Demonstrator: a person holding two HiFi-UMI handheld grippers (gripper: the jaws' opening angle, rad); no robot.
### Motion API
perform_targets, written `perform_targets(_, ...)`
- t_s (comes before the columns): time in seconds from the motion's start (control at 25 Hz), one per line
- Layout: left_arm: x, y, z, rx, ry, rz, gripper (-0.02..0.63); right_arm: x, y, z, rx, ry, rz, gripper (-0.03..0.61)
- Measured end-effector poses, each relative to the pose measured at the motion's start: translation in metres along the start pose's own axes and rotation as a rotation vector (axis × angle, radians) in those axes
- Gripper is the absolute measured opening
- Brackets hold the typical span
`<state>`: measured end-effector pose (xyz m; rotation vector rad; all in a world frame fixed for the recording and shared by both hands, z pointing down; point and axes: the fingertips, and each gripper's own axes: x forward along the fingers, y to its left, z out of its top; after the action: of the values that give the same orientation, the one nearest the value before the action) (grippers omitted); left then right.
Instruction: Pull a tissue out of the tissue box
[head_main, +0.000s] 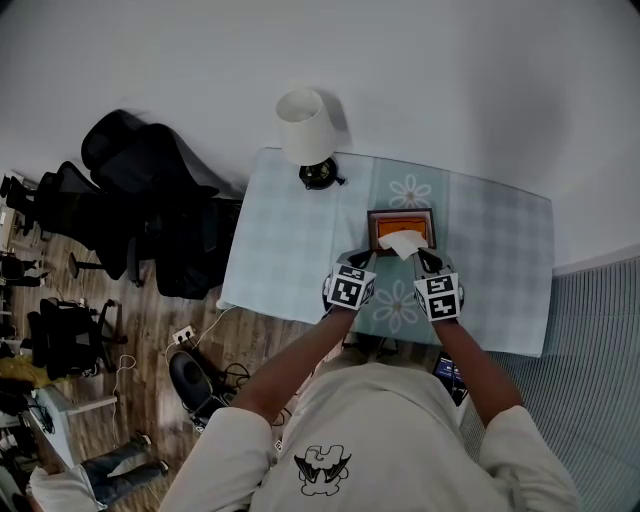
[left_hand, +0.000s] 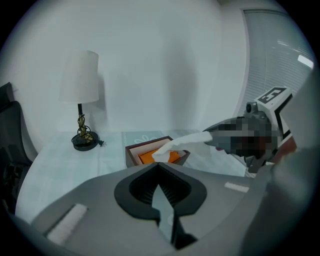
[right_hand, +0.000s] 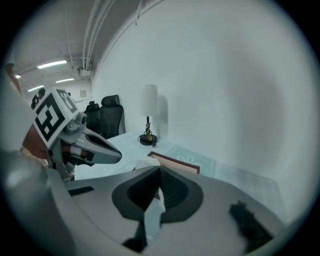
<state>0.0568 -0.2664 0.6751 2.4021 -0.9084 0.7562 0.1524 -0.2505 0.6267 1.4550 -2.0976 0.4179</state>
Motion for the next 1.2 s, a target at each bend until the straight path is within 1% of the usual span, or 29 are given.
perform_targets(0.16,-0.015,-0.007,0.003,-0.016,-0.032,-0.009,0.008,-0.028,0.009,0.016,0.044,-0.060,0.012,0.014)
perform_targets(0.28,-0.026,-0.011,0.003,-0.026,-0.059,-0.018,0.008,-0.045,0.017,0.020,0.086,-0.089,0.021,0.014)
perform_targets(0.4,-0.038,-0.014,0.002,-0.030,-0.080,-0.017,0.008,-0.060,0.026,0.017,0.126,-0.102,0.022,0.014)
perform_targets(0.52,-0.053,-0.019,-0.002,-0.059,-0.104,-0.019,0.009,-0.074,0.031,0.007,0.183,-0.110,0.025,0.014)
perform_targets(0.68,-0.069,-0.024,0.001,-0.094,-0.140,-0.017,0.008,-0.081,0.030,0.000,0.212,-0.110,0.016,0.014)
perform_targets(0.92,-0.073,-0.033,0.005,-0.065,-0.147,-0.021,0.008,-0.087,0.029,0.004,0.242,-0.127,0.010,0.014)
perform_targets(1.2,-0.096,-0.052,0.026,-0.038,-0.213,-0.027,0.008,-0.111,0.034,0.022,0.284,-0.189,0.024,0.014)
